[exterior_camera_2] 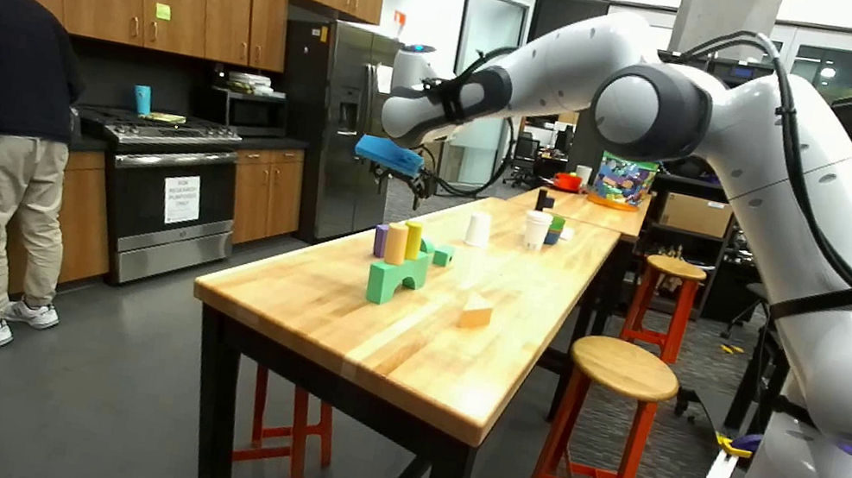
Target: Move the purple block forward
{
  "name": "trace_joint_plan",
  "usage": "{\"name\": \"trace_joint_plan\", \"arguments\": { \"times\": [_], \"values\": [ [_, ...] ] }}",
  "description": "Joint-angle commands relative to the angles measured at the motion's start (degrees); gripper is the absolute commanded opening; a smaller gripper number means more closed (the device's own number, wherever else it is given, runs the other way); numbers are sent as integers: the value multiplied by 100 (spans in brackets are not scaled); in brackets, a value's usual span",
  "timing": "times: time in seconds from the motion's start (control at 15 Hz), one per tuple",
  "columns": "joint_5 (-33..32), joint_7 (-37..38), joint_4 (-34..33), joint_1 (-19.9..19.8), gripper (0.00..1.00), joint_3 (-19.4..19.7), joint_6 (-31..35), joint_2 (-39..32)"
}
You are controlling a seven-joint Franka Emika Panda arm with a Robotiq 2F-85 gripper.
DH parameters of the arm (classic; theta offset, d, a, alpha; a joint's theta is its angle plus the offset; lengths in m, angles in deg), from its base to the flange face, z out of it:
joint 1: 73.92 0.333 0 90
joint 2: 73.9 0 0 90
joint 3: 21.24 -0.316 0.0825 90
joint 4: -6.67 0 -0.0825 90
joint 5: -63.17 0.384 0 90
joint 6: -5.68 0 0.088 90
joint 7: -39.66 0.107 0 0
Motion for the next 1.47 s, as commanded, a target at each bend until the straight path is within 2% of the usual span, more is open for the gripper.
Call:
{"name": "trace_joint_plan", "arguments": {
  "times": [0.0, 0.53, 1.4],
  "values": [
    [122, 47, -960, 100, 100, 79, -367, -590],
    [129, 161, -1895, 49, 100, 212, -635, -1183],
    [26, 497, -2276, -255, 100, 293, -645, -1498]
  ]
}}
